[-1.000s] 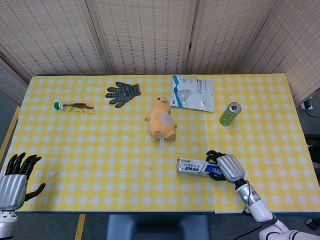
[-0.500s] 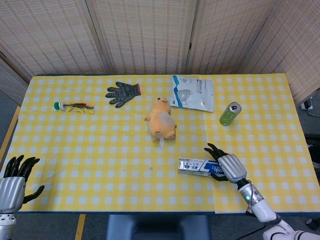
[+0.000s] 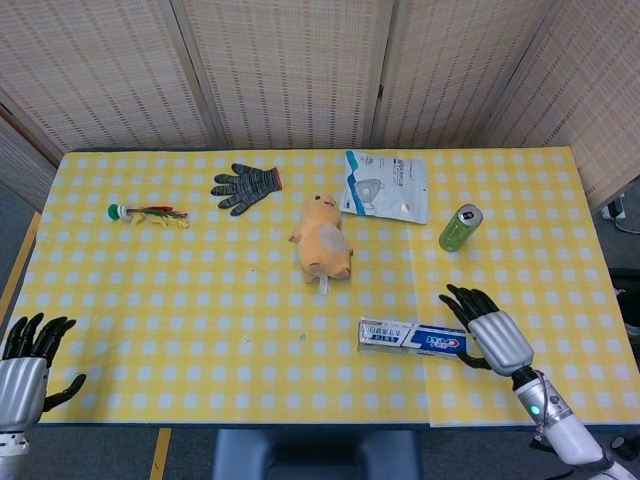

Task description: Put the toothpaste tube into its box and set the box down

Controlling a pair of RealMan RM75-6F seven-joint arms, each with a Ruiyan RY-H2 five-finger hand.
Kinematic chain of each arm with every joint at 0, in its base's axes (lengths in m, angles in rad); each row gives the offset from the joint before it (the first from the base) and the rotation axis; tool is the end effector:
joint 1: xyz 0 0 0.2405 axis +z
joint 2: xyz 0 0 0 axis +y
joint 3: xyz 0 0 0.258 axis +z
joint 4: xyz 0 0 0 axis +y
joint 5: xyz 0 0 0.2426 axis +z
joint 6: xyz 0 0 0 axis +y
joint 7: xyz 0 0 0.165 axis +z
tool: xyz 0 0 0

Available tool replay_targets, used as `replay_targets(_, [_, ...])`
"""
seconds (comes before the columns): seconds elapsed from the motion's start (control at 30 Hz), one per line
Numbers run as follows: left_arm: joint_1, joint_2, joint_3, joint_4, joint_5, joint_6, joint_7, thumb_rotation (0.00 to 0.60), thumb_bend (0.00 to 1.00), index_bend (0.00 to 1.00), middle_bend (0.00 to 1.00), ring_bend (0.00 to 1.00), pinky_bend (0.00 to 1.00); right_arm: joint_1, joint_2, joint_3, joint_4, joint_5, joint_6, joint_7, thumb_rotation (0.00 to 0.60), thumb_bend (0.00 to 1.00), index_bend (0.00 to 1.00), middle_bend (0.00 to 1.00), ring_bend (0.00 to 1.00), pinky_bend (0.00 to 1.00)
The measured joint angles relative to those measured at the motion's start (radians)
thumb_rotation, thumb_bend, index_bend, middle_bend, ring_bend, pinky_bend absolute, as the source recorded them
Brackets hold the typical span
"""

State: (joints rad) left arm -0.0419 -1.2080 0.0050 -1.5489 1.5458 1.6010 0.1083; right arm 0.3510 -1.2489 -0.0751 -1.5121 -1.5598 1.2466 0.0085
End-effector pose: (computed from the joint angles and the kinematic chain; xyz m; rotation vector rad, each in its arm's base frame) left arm -0.3273 0.1776 0.1126 -1.3888 -0.8038 -0.8708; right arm -0.2915 -0.2493 0.0384 1.8057 -0.9631 0.8836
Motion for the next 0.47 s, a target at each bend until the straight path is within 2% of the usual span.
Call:
replay_targets(0.2, [0.01, 0.019, 0.009, -0.009, 0.01, 0.0, 0.049, 0.6, 0.24, 0.12, 0.14, 0.04, 0.0, -0.11, 0.036, 0.001, -0.009, -0.022, 0.214, -0.047, 0.6, 0.32, 0.0, 0.0, 0.0, 0.0])
replay_targets(0.37, [0.019, 0.045, 0.014, -0.055, 0.0, -0.01, 0.085, 0.6, 0.24, 0.1, 0.13, 0.03, 0.0, -0.232, 0.067, 0.001, -0.022, -0.052, 0.392, -0.14, 0.6, 0.31, 0.0, 0.0, 0.0, 0.0])
replay_targets(0.47, [0.025, 0.054, 0.014, -0.067, -0.003, -0.008, 0.102, 0.6, 0.24, 0.1, 0.13, 0.03, 0.0, -0.262, 0.086, 0.005, -0.037, -0.072, 0.43, -0.148, 0.6, 0.32, 0.0, 0.0, 0.0, 0.0])
